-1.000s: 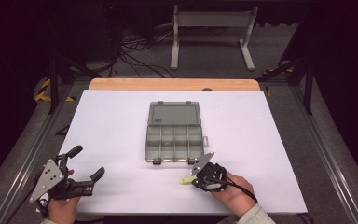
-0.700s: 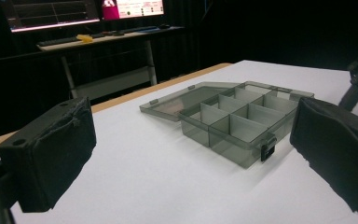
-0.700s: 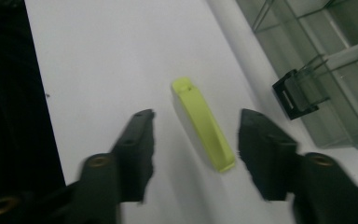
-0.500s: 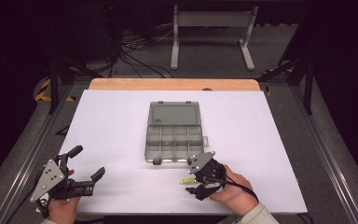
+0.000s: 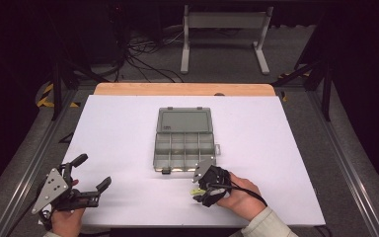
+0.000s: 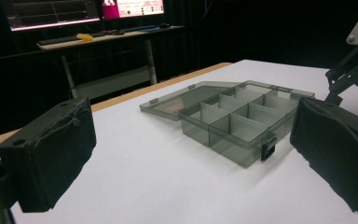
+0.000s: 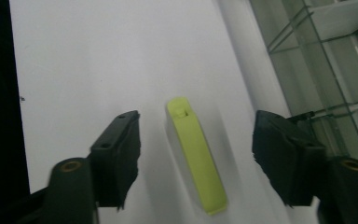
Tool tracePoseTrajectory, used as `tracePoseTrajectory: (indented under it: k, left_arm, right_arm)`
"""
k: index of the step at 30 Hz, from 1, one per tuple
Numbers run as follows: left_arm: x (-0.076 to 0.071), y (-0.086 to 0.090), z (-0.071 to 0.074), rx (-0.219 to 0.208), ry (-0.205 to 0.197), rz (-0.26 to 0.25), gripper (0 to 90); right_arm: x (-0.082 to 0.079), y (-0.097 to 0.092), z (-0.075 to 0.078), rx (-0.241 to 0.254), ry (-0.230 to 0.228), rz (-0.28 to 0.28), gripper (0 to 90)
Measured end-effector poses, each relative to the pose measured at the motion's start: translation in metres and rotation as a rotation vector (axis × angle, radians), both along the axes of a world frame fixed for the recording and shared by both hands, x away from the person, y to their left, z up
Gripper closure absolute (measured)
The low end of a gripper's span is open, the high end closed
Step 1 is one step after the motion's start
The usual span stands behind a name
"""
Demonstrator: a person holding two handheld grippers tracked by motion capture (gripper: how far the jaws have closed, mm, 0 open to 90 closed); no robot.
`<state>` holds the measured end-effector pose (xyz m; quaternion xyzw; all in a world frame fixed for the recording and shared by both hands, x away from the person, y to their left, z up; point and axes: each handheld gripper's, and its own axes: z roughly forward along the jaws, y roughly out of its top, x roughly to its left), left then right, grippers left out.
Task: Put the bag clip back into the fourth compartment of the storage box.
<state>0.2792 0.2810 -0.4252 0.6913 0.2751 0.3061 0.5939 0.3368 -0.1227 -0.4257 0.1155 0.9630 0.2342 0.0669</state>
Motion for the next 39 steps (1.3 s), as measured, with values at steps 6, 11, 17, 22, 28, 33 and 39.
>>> tracePoseTrajectory:
  k: [6,11,17,22,28,33,39]
  left_arm:
    - [0.000,0.000,0.000,0.000,-0.001,0.000,0.9]
    - [0.000,0.000,0.000,0.001,-0.001,-0.002,0.9]
    - [0.000,0.000,0.000,0.001,0.000,0.000,0.9]
    - [0.000,-0.001,0.000,-0.004,0.001,-0.004,0.9]
    - [0.000,0.000,0.000,0.001,0.001,-0.001,0.9]
    - [0.000,0.000,0.000,0.000,0.000,-0.002,0.9]
    - [-0.001,0.000,0.000,0.002,0.001,0.000,0.9]
  right_arm:
    - [0.003,0.002,-0.004,-0.028,0.019,0.015,52.5]
    - [0.004,0.002,-0.006,-0.045,0.043,0.027,60.9]
    - [0.006,0.001,-0.007,-0.030,0.056,0.040,70.6]
    - [0.007,0.000,-0.007,-0.028,0.066,0.044,75.5]
    - [0.007,0.000,-0.006,-0.023,0.058,0.046,77.5]
    - [0.006,-0.002,0.000,0.002,0.061,0.054,77.7]
    - [0.006,-0.007,0.012,0.041,0.042,0.035,77.8]
